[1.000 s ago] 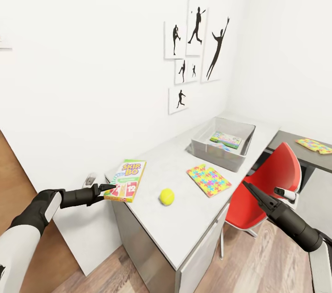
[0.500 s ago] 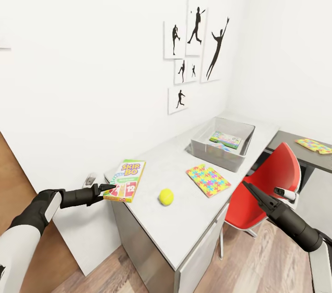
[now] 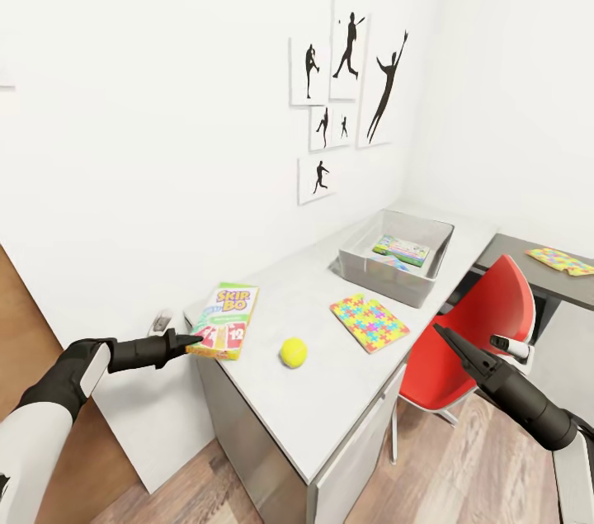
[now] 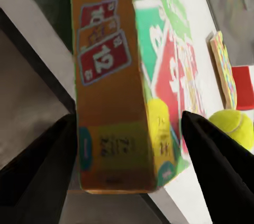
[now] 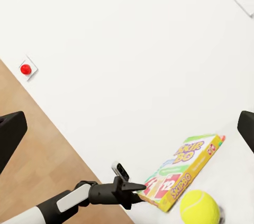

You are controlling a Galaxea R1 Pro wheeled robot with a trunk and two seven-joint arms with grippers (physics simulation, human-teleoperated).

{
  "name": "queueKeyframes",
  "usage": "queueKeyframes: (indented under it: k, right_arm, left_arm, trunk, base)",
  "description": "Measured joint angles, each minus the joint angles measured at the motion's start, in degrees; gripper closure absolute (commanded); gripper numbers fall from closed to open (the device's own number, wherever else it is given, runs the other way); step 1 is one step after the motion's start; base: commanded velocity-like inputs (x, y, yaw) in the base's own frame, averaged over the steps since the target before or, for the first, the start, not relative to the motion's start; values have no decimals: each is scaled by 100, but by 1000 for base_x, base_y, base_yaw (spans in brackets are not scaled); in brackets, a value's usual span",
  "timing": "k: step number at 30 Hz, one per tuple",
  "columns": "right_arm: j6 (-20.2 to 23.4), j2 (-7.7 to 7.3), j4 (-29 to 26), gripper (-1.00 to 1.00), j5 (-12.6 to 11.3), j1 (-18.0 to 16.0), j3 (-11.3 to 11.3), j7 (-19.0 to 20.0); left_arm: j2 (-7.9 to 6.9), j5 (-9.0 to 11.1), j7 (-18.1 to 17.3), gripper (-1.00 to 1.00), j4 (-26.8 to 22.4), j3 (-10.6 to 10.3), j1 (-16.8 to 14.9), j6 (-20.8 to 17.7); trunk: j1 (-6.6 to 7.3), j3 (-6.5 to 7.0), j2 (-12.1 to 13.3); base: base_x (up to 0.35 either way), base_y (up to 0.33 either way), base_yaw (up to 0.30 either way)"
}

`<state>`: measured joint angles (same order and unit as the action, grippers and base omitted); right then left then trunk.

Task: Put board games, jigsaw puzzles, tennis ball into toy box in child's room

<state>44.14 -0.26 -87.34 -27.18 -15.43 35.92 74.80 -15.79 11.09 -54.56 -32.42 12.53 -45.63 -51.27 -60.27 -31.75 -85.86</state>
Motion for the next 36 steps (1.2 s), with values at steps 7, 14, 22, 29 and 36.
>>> queueKeyframes:
  k: [7,14,22,29,36]
  right_arm:
    - [0,0,-3,-100,0,0,-1,0]
    - [-1,0,-3,-100,-1,0,-4,0]
    - [-3,0,-3,-100,0,0,-8,-5]
    - [-3,0,-3,-100,0,0,-9,-5]
    - [-3,0,-3,-100,5,0,-9,-7]
  left_arm:
    - [-4,86,-7,100,-1,49,5,-76]
    - [-4,30,-32,100,3,553,5,-56]
    - [-4,24,-33,100,1,602,6,-65]
    - [-4,11,-36,100,2,597,6,-56]
    - [-4,1,-36,100,-1,597,6,-60]
  trunk:
    - [0,0,0]
    - [65,54,119]
    - [241,197,440]
    - [395,323,721]
    - [549,449,1002]
  base:
    - [0,0,0]
    - [0,0,0]
    - [0,0,0]
    - [0,0,0]
    - [0,0,0]
